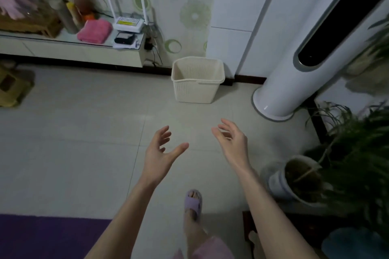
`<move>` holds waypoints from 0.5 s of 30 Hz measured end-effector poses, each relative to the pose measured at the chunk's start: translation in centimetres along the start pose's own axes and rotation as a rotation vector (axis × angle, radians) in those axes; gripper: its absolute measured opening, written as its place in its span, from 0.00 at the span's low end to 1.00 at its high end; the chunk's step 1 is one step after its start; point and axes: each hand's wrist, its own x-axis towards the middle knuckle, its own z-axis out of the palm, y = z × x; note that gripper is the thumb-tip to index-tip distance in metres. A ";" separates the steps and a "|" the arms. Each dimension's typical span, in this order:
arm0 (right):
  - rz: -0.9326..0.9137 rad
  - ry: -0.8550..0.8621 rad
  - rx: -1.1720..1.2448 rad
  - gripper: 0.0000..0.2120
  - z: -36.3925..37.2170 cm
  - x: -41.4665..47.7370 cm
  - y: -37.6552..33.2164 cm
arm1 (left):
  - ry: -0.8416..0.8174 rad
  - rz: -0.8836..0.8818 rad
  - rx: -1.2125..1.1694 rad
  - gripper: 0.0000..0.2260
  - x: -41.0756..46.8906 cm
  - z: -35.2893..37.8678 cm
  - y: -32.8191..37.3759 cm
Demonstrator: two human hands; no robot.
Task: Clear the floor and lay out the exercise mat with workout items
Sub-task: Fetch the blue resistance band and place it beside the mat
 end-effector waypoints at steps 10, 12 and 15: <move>0.043 -0.041 -0.013 0.18 4.8 21.3 -4.0 | 0.040 -0.035 0.003 0.30 20.8 2.3 5.0; 0.043 -0.042 -0.020 0.18 6.4 26.0 -4.5 | 0.043 -0.045 0.009 0.30 25.7 2.4 5.5; 0.046 -0.051 -0.015 0.18 8.9 31.8 -5.2 | 0.027 -0.044 0.021 0.30 32.3 2.3 6.5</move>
